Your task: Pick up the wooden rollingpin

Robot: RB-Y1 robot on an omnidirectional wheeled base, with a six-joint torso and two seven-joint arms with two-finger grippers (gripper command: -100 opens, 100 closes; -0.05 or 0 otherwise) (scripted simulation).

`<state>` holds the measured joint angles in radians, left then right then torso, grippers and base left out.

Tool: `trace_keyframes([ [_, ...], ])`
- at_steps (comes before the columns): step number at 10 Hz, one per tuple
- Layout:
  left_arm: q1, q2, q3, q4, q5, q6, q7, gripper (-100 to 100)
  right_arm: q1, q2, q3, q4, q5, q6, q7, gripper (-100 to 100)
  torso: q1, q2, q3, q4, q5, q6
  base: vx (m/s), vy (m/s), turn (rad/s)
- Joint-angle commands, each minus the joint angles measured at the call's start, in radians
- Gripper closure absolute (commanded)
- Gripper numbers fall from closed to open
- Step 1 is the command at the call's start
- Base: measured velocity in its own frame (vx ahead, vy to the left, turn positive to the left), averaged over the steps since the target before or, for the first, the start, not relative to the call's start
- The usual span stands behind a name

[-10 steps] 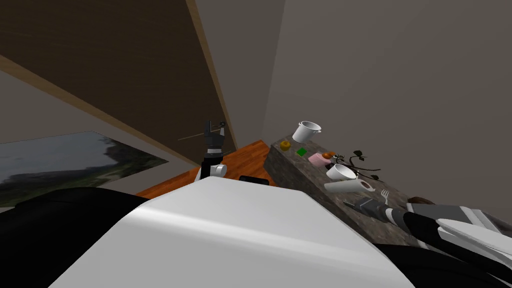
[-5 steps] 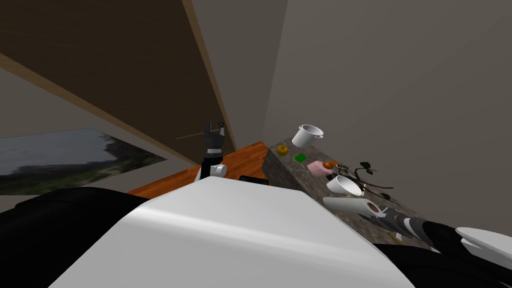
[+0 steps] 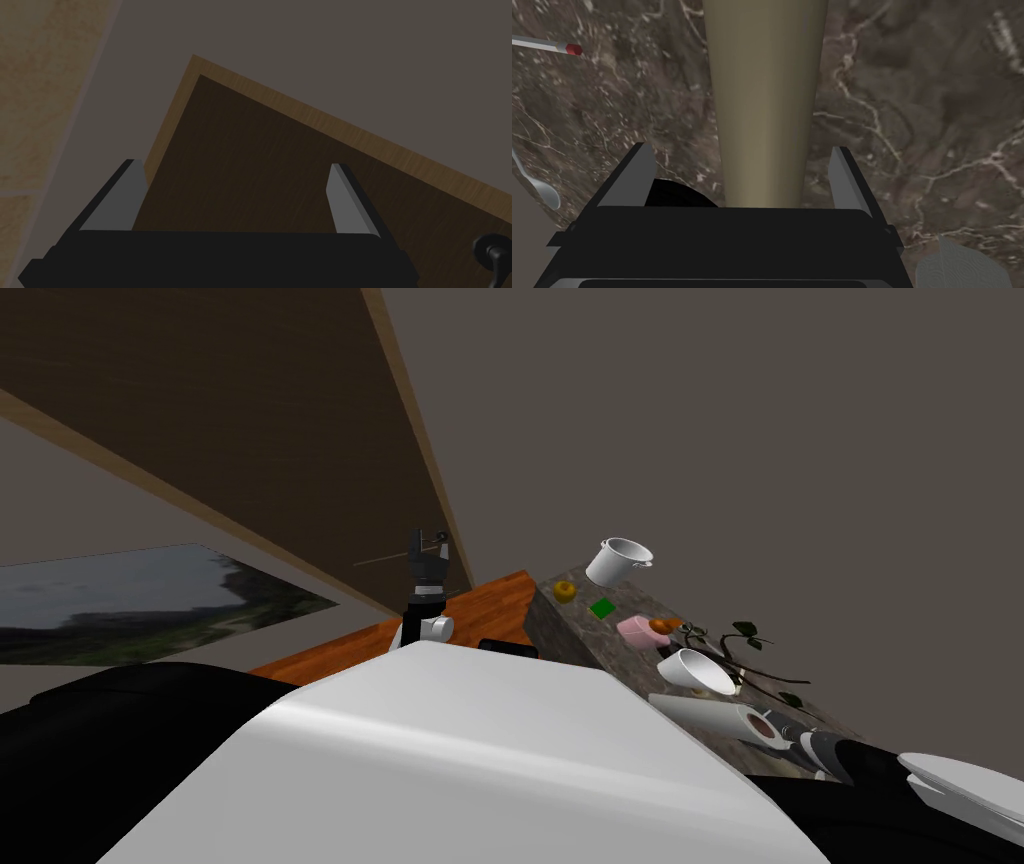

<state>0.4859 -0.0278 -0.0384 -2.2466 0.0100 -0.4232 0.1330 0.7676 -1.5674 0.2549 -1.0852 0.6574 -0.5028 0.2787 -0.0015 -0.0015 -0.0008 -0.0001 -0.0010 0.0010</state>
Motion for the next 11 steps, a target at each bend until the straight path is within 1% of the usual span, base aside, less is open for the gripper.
trace_keyframes([
  [1, 0.0, 0.0, 0.0, 0.0, 0.0, 0.0, 0.0, 0, 0.0, 0.0, 0.0, 0.0, 0.0, 0.0, 0.0, -100, 0.0, 0.0, 0.0, 0.0, 0.0, 0.0, 0.012, -0.013, 0.012],
  [2, 0.0, 0.0, 0.0, 0.0, 0.0, 0.0, 0.0, 0, 0.0, 0.002, 0.001, 0.0, 0.001, 0.003, 0.001, 100, 0.001, 0.001, 0.0, 0.0, 0.0, 0.0, 0.0, 0.0, 0.0],
  [6, 0.0, 0.0, 0.0, 0.0, 0.0, 0.0, 0.0, 0, 0.001, 0.003, 0.002, -0.002, 0.001, 0.0, 0.001, 100, 0.001, 0.001, 0.001, 0.001, 0.002, 0.0, 0.0, 0.0, 0.0],
  [7, 0.0, 0.0, 0.0, 0.0, 0.0, 0.0, 0.0, 0, 0.0, 0.003, 0.002, -0.002, 0.001, 0.0, 0.001, 0, 0.002, 0.001, 0.001, 0.001, 0.002, 0.0, 0.0, 0.0, 0.0],
  [8, 0.0, 0.0, 0.0, 0.0, 0.0, 0.0, 0.0, 0, 0.011, -0.027, -0.015, -0.002, -0.01, -0.018, -0.003, 100, 0.002, 0.001, 0.001, 0.001, 0.002, 0.0, -0.022, 0.021, -0.093],
  [9, 0.0, 0.0, 0.0, 0.0, 0.0, 0.0, 0.0, 0, 0.015, -0.047, -0.022, -0.006, -0.015, -0.028, -0.009, 100, 0.004, 0.003, 0.002, 0.001, 0.005, 0.001, -0.033, 0.029, -0.125],
  [10, 0.0, 0.0, 0.0, 0.0, 0.0, 0.0, 0.0, 0, 0.015, -0.038, -0.018, -0.009, -0.013, -0.018, -0.007, 100, 0.006, 0.004, 0.003, 0.002, 0.005, 0.001, -0.014, 0.013, -0.026],
  [11, 0.0, 0.0, 0.0, 0.0, 0.0, 0.0, 0.0, 0, 0.016, -0.041, -0.019, -0.01, -0.013, -0.019, -0.009, 0, 0.005, 0.004, 0.002, 0.002, 0.004, 0.001, 0.0, 0.0, 0.0],
])
